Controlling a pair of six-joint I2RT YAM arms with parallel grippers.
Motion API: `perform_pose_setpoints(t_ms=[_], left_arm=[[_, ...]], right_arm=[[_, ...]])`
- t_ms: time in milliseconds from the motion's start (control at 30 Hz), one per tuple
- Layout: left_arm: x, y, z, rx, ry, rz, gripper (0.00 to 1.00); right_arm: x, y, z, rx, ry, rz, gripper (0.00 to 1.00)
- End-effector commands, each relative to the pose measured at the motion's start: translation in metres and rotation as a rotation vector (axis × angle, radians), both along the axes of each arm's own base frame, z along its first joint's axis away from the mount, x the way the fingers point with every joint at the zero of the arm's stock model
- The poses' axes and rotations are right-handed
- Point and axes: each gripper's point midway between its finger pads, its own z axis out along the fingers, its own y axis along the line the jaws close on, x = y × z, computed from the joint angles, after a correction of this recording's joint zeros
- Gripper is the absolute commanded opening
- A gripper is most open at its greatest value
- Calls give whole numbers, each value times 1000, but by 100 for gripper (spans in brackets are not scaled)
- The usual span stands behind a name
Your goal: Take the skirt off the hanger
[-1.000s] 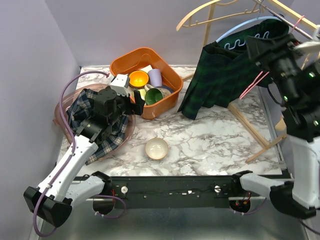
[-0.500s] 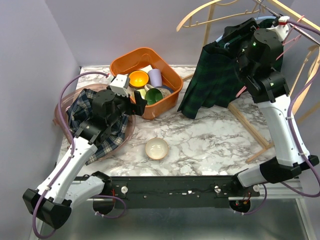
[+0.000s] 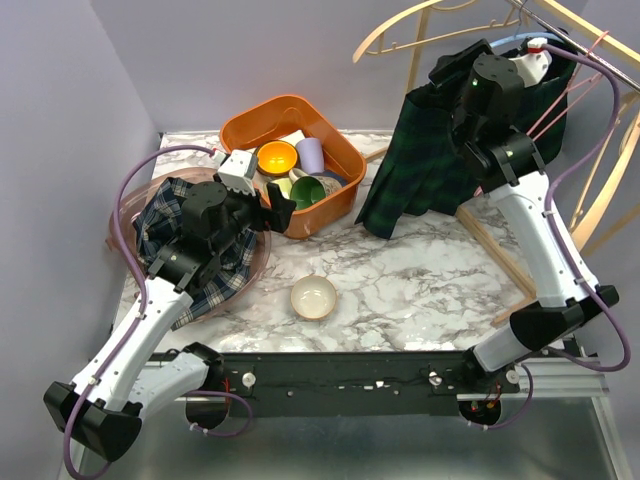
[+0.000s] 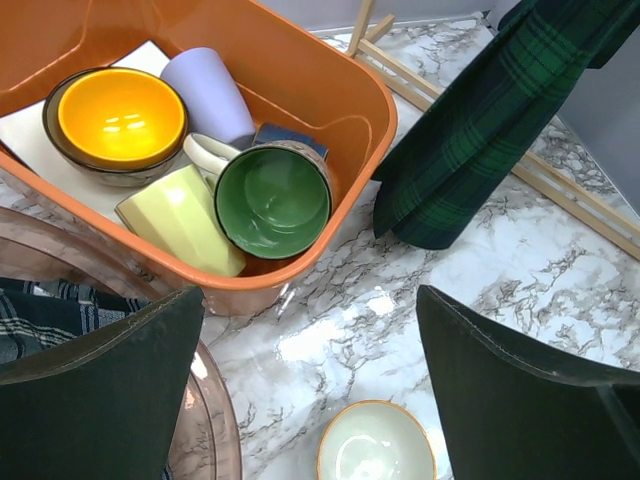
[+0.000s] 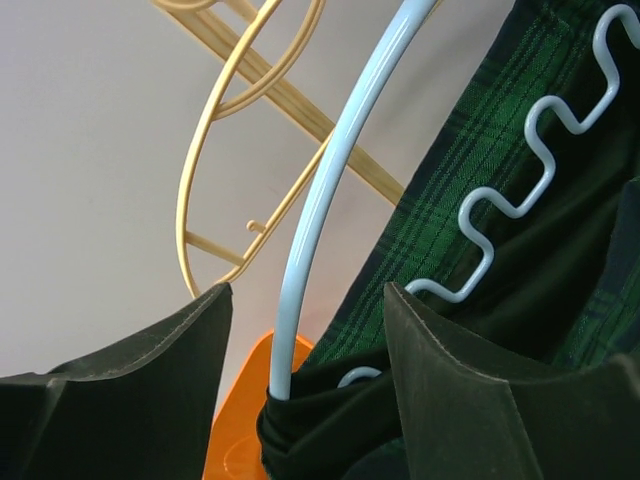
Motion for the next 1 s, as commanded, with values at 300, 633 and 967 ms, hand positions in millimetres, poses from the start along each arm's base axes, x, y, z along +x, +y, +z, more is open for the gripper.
perform_pose_setpoints(t_ms=[300,633,967], left_arm=[[-4,2,5,-23,-24,7,98],[-2,2,3,-20,-18,11,97],[-1,4,1,-15,-17,25,97]], right_arm=[[8,-6,19,57,-128,-63,38],[-13,-20,47,43,-226,-88,1],[-29,-25,77,42,-295,-76,1]])
